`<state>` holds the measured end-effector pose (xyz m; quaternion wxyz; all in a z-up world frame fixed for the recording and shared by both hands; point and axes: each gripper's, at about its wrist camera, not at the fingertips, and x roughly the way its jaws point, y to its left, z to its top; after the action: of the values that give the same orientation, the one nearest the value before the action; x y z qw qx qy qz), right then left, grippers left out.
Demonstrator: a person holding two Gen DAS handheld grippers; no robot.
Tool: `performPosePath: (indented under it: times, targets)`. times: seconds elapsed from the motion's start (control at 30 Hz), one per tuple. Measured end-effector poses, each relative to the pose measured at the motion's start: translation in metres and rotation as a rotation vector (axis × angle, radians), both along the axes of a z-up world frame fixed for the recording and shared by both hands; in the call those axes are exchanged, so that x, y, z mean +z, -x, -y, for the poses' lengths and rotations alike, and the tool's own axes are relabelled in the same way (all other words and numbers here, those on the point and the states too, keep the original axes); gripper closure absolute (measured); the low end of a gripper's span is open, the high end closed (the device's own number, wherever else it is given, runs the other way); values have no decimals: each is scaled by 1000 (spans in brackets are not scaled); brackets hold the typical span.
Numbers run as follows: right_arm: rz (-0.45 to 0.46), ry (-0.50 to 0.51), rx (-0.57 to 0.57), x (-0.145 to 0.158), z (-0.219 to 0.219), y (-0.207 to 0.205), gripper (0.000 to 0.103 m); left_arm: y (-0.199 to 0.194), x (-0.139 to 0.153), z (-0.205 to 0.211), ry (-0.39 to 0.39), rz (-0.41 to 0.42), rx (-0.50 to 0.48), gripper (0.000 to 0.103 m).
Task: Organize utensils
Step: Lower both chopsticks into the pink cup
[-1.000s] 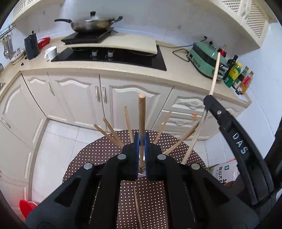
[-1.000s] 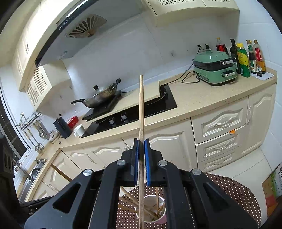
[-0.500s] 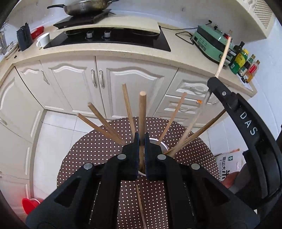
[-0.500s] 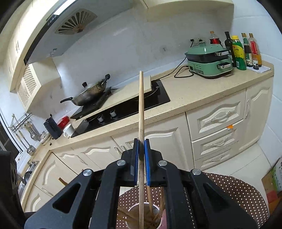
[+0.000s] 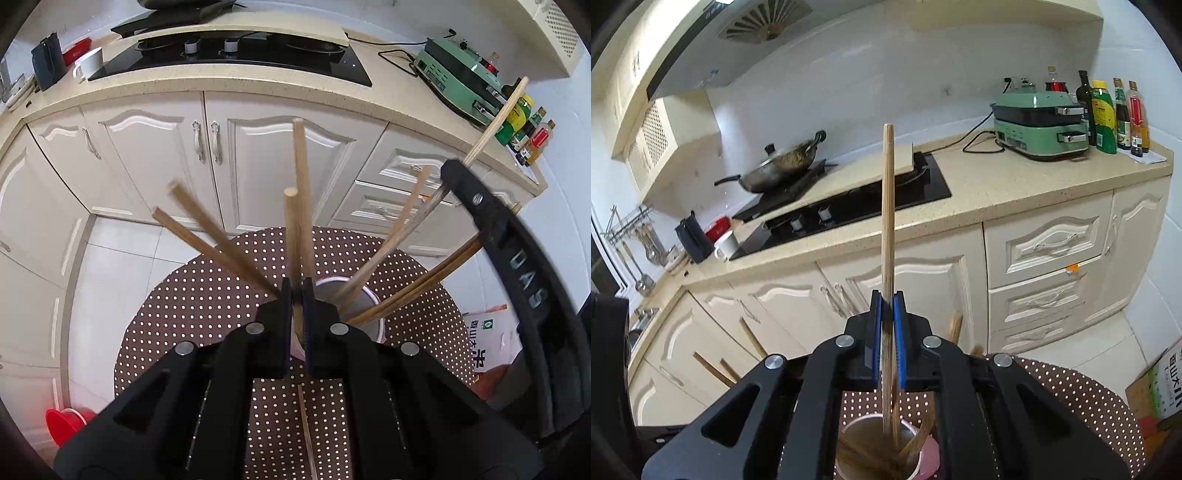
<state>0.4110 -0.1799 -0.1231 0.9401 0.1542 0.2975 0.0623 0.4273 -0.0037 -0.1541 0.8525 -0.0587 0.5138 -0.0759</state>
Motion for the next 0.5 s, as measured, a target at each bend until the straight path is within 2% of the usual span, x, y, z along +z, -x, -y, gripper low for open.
performPosePath:
  times: [0.5]
  targets:
    - [-131,-1,63,-32,-6,7,98,-4,-2,-1,19,10,-16,97]
